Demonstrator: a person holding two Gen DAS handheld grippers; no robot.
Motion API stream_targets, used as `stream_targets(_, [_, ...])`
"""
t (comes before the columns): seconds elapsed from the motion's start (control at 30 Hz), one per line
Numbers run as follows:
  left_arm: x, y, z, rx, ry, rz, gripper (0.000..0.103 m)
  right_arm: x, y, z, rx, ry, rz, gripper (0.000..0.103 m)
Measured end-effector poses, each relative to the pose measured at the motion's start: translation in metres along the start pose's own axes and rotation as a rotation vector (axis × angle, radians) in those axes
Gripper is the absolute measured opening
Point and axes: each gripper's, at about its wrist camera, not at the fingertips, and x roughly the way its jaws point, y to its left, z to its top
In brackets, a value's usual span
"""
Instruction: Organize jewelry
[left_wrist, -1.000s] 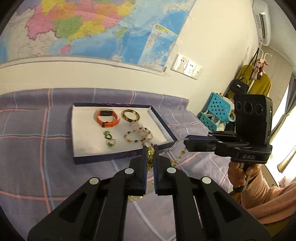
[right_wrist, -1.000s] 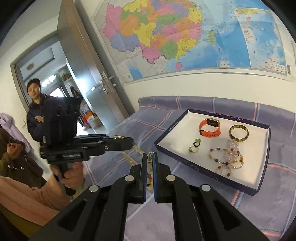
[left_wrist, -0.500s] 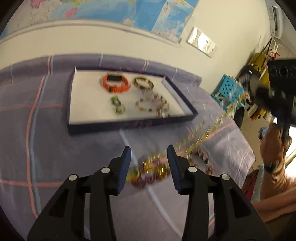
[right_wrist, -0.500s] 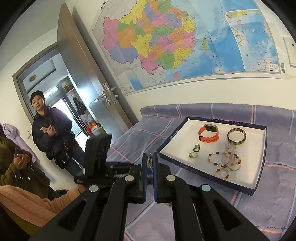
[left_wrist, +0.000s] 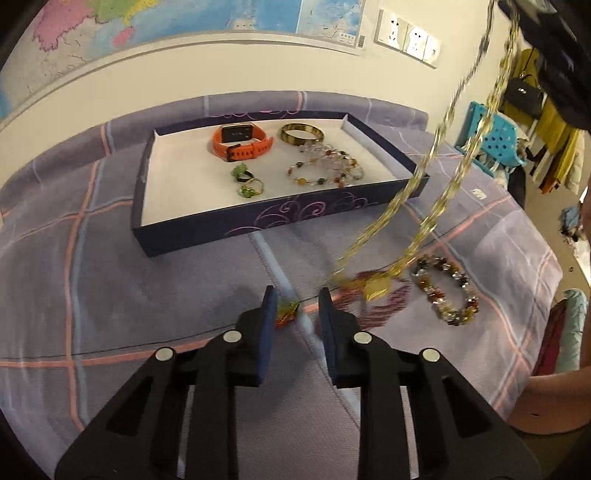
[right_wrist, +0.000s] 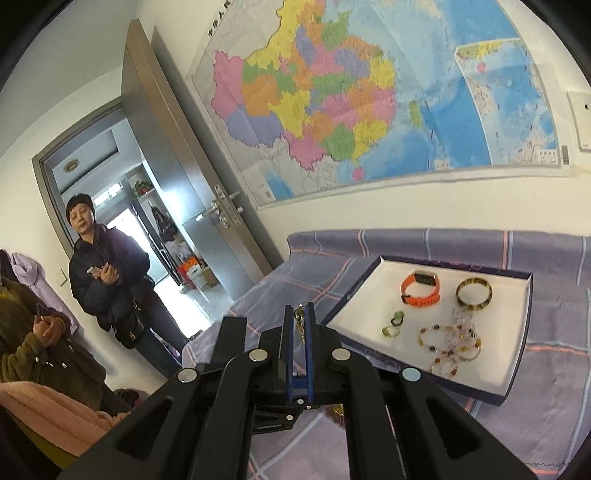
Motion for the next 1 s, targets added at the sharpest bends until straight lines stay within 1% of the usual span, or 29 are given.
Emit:
stream_targets(0.07, [-0.001,0.003,0.000,-0.010,0.004,0.013,0.015,-0.005,0.001,0.003,-0.001,-0.016,0.000,0.004])
stream_targets(0.13, [-0.002,0.005,-0.001,-0.018,0.005,0.010,0.014,-0.008,0.000,0.005,0.003,-0.027,0.002,0.004])
stream_targets(0.23, [-0.005,0.001,-0.001,-0.009,0.000,0.049,0.016,-0.011,-0.001,0.006,0.007,-0.030,-0.005,0.004])
stream_targets(0.27, [-0.007,-0.002,0.000,-0.009,-0.010,0.033,0.027,-0.011,-0.001,0.006,0.008,-0.029,-0.010,0.004])
stream_targets(0.3, [-0.010,-0.005,0.000,-0.006,-0.024,0.001,0.037,-0.012,-0.001,0.006,0.010,-0.029,-0.009,0.004])
stream_targets(0.37, [-0.017,-0.017,0.000,0.014,-0.068,-0.083,0.039,-0.012,-0.002,0.006,0.017,-0.031,-0.016,0.004])
stream_targets(0.43, [-0.018,-0.031,0.000,0.042,-0.078,-0.176,0.043,-0.010,-0.002,0.004,0.019,-0.025,-0.015,0.004])
stream_targets(0.47, [-0.016,-0.039,0.000,0.056,-0.075,-0.201,0.046,-0.010,-0.001,0.003,0.019,-0.023,-0.019,0.004])
stream_targets(0.53, [-0.007,-0.057,0.002,0.086,-0.059,-0.216,0.047,-0.008,-0.001,0.002,0.020,-0.019,-0.016,0.004])
stream_targets(0.6, [0.004,-0.064,0.005,0.071,-0.043,-0.229,0.048,-0.007,-0.001,0.002,0.026,-0.019,-0.011,0.004])
stream_targets(0.67, [0.020,-0.061,0.010,0.006,-0.006,-0.245,0.048,-0.007,0.002,0.001,0.026,-0.021,-0.008,0.004])
stream_targets(0.77, [0.032,-0.052,0.015,-0.076,0.003,-0.224,0.048,-0.006,0.005,0.001,0.020,-0.022,0.003,0.004])
stream_targets(0.87, [0.034,-0.040,0.021,-0.164,-0.008,-0.244,0.045,-0.007,0.010,0.002,0.012,-0.027,0.017,0.004])
stream_targets(0.9, [0.035,-0.038,0.022,-0.176,-0.008,-0.246,0.036,-0.006,0.010,0.002,0.009,-0.028,0.024,0.004])
stream_targets(0.93, [0.036,-0.036,0.024,-0.192,-0.005,-0.258,0.030,-0.006,0.011,0.003,0.009,-0.031,0.026,0.004])
stream_targets(0.97, [0.038,-0.034,0.024,-0.207,-0.002,-0.273,0.019,-0.006,0.011,0.003,0.009,-0.034,0.026,0.004])
stream_targets(1.0, [0.039,-0.032,0.024,-0.220,0.000,-0.288,0.004,-0.007,0.012,0.003,0.006,-0.034,0.028,0.004])
